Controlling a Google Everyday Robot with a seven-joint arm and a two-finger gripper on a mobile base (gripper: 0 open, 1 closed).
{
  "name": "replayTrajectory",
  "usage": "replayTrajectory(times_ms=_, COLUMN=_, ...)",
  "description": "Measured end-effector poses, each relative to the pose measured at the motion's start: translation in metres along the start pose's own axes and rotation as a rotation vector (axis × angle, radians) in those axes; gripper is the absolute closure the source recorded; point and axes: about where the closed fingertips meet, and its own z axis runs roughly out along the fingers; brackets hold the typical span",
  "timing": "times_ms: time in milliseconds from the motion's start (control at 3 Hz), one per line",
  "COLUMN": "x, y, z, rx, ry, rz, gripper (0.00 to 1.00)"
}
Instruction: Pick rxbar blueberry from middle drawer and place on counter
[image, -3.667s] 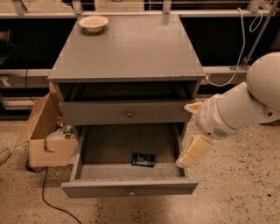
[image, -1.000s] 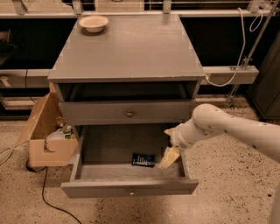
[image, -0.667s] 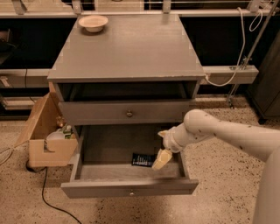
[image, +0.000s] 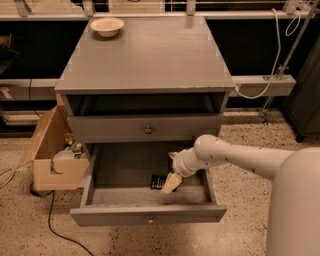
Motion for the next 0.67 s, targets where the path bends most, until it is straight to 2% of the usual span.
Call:
replayTrajectory(times_ms=333, x=-0.005, y=-0.011, z=0.026, rx=0.017, ry=-0.022, rz=-0.003, gripper=0.00)
replayTrajectory(times_ms=667, x=-0.005, y=-0.016, z=0.053, rx=0.011, ry=-0.036, rz=-0.033, gripper=0.00)
